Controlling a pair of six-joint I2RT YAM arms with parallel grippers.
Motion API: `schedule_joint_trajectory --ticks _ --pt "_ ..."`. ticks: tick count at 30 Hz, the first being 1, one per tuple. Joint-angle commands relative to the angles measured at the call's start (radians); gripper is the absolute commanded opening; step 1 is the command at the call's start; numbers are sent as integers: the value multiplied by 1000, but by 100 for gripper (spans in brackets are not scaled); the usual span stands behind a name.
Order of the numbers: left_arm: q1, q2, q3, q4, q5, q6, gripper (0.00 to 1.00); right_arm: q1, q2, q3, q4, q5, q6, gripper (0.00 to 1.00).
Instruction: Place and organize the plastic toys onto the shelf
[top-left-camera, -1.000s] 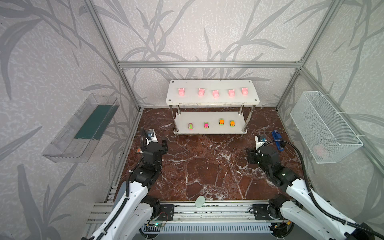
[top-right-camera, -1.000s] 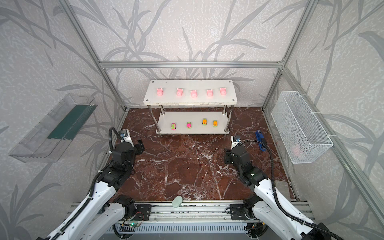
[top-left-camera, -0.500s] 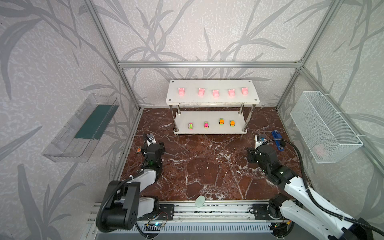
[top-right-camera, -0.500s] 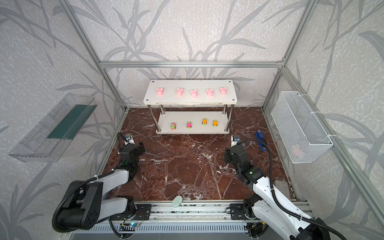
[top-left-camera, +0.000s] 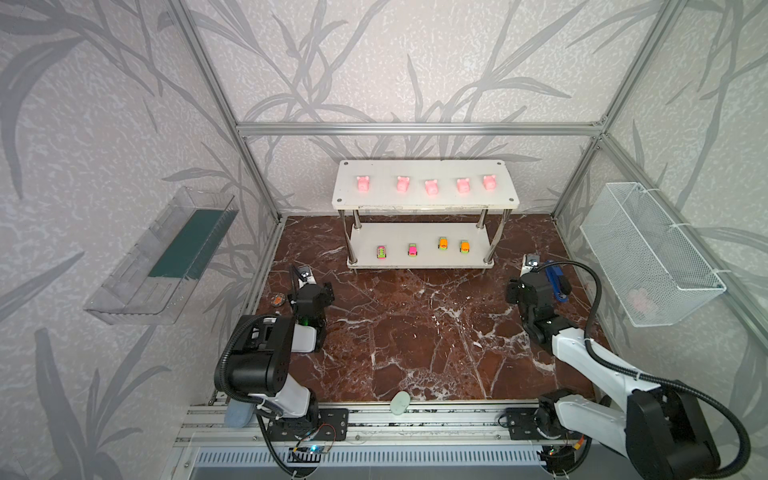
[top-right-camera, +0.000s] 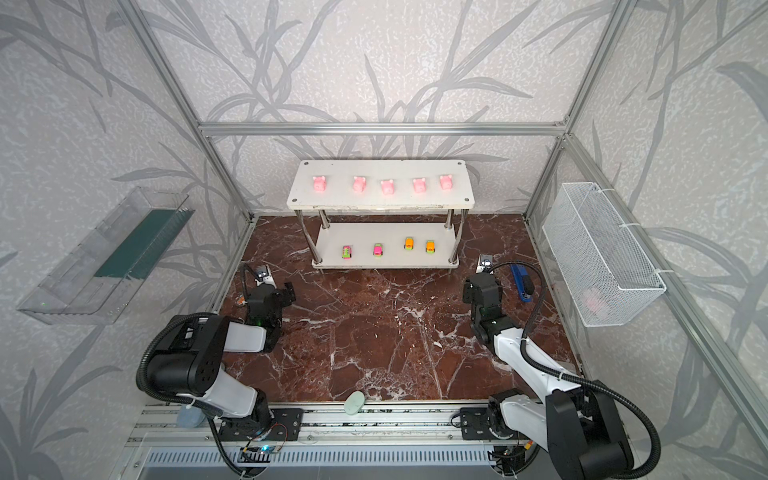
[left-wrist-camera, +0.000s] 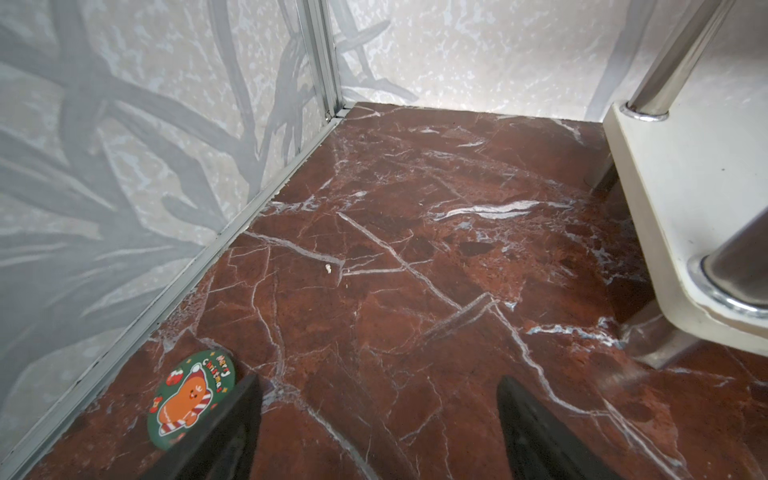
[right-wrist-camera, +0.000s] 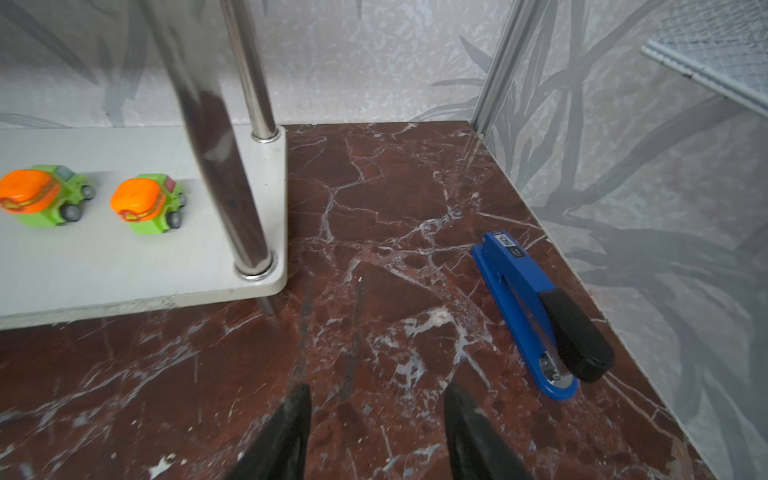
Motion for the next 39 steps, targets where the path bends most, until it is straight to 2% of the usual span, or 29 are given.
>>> schedule_joint_trajectory --ticks 1,4,6,14,16,19,27,28,29,30,33,35,37,39 --pt "5 -1 17 38 6 1 87 -38 67 -14 188 31 -71 53" --pt "6 0 16 39 6 0 88 -64 145 -40 303 6 -115 53" --pt "5 -1 17 39 5 0 99 -71 193 -40 338 7 -133 53" --pt "6 0 17 40 5 1 99 -82 367 -62 543 -75 -138 56" --pt "5 0 18 41 6 1 100 -83 354 -49 487 -89 -126 57" --pt "5 -1 17 40 6 0 100 -83 361 -68 536 -113 -137 58" --pt "5 -1 17 40 6 1 99 -83 377 -99 613 -173 -159 75" --pt "5 -1 17 40 5 1 99 -84 384 -114 637 -179 -160 88" --pt "6 -1 16 40 4 1 99 -85 405 -134 676 -171 -153 96" --pt "6 -1 17 41 6 1 100 -86 438 -151 767 -172 -167 99" --pt "5 -1 17 42 6 1 99 -84 394 -126 650 -169 -150 99" --pt "5 -2 16 41 5 1 100 -83 433 -149 760 -170 -167 99" --pt "6 -1 16 42 3 2 99 -83 411 -138 701 -170 -155 99" --pt "6 -1 17 42 3 1 100 -84 423 -144 732 -170 -162 99"
